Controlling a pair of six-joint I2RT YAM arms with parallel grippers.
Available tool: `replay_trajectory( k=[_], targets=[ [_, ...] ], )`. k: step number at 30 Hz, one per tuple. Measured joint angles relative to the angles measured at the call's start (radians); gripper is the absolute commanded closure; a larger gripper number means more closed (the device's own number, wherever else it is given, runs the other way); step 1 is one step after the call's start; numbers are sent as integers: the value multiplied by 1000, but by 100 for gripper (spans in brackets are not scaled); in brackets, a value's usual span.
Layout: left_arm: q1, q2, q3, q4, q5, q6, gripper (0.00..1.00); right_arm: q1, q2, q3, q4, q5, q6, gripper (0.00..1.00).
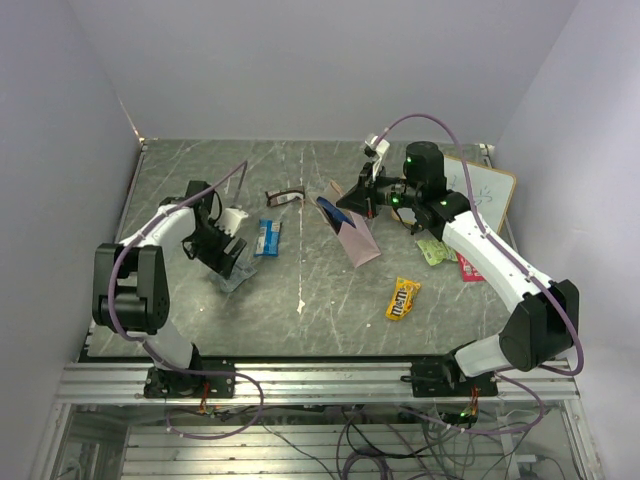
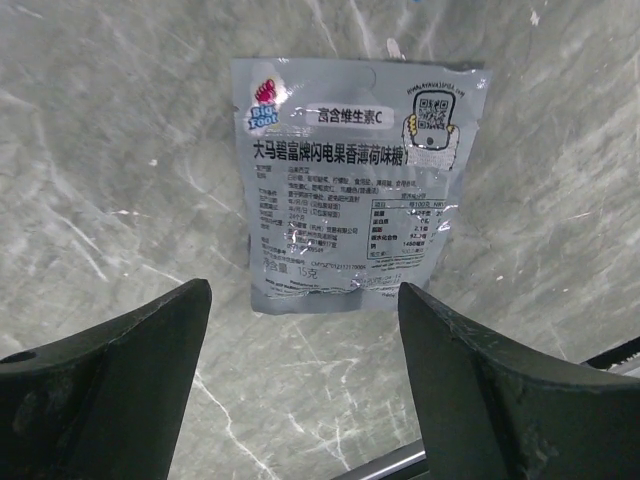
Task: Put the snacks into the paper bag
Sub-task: Pick up the snack from the center of the board.
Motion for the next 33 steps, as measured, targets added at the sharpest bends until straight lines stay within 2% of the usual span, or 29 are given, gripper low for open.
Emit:
replay_trajectory(
  k=[9,15,27,33],
  targets=[
    [0,47,-42,21,0,9,18,-4,0,-15,3,0,-1,100],
    [0,63,-59,41,1,6,23,-7,0,-18,6,0,-3,100],
    [0,45,-80,75,5,-6,44,-7,0,-32,13,0,-14,100],
    [0,45,-72,65,21,-10,64,-8,0,-32,13,0,-19,100]
  ],
)
